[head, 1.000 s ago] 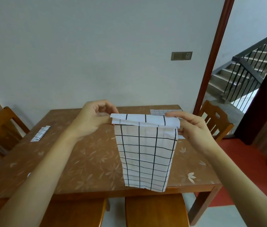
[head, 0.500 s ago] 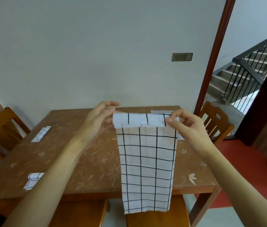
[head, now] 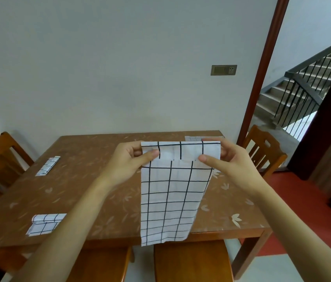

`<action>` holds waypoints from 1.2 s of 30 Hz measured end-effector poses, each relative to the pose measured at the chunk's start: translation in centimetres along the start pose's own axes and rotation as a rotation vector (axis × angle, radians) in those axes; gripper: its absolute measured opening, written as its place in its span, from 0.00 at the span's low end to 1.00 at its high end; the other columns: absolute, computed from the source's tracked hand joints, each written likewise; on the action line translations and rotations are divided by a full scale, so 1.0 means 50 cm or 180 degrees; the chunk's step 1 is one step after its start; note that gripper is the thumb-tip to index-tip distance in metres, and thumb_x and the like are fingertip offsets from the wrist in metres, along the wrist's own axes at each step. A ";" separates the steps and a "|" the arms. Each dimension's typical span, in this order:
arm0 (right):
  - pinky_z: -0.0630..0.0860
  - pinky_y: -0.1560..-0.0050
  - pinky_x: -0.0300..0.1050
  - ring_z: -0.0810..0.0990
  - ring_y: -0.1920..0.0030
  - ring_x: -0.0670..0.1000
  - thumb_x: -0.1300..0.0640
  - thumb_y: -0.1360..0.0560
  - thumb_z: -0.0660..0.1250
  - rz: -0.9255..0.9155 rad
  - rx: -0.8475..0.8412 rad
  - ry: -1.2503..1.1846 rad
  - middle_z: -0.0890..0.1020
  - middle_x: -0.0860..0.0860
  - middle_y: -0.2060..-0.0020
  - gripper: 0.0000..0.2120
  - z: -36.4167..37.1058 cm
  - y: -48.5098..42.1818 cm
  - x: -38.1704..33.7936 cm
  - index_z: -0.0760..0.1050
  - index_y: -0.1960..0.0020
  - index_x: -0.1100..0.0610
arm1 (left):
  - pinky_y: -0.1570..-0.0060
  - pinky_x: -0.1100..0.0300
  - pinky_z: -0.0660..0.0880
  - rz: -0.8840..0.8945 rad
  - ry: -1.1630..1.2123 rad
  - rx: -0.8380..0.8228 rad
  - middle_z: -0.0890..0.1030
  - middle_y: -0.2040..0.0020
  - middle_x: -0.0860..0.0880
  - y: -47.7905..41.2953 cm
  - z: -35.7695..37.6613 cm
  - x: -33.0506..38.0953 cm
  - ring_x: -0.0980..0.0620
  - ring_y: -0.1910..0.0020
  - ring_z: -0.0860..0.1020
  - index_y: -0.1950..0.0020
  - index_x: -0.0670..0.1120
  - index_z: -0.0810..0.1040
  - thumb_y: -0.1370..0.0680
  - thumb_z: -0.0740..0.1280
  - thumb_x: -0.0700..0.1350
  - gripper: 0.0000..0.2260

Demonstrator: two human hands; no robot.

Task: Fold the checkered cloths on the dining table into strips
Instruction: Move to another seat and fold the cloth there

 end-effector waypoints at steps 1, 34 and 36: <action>0.80 0.55 0.33 0.87 0.53 0.46 0.65 0.25 0.72 0.0031 -0.0069 0.0070 0.88 0.48 0.54 0.17 0.002 0.000 0.003 0.77 0.37 0.61 | 0.60 0.55 0.71 0.0053 -0.0032 0.0001 0.84 0.61 0.49 0.000 -0.001 0.004 0.48 0.62 0.74 0.52 0.51 0.87 0.26 0.73 0.48 0.05; 0.77 0.42 0.41 0.83 0.42 0.48 0.35 0.24 0.61 0.0683 -0.0440 -0.0230 0.86 0.45 0.46 0.19 0.005 -0.008 0.060 0.83 0.44 0.43 | 0.50 0.63 0.80 -0.0143 0.0468 -0.0080 0.87 0.48 0.47 0.005 -0.013 0.002 0.53 0.49 0.85 0.42 0.40 0.83 0.31 0.75 0.37 0.17; 0.80 0.45 0.37 0.84 0.45 0.45 0.48 0.21 0.65 0.0567 -0.0355 0.0068 0.86 0.43 0.47 0.11 0.007 -0.001 0.062 0.83 0.43 0.48 | 0.49 0.63 0.80 -0.0118 0.0390 -0.0080 0.87 0.47 0.45 0.004 -0.014 0.002 0.52 0.48 0.85 0.43 0.39 0.84 0.31 0.76 0.37 0.16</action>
Point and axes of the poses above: each hand's wrist, its own y-axis away from the middle knuckle, its own z-axis out of the palm, x = y × z, the point moved 5 cm from there along -y, towards the middle knuckle
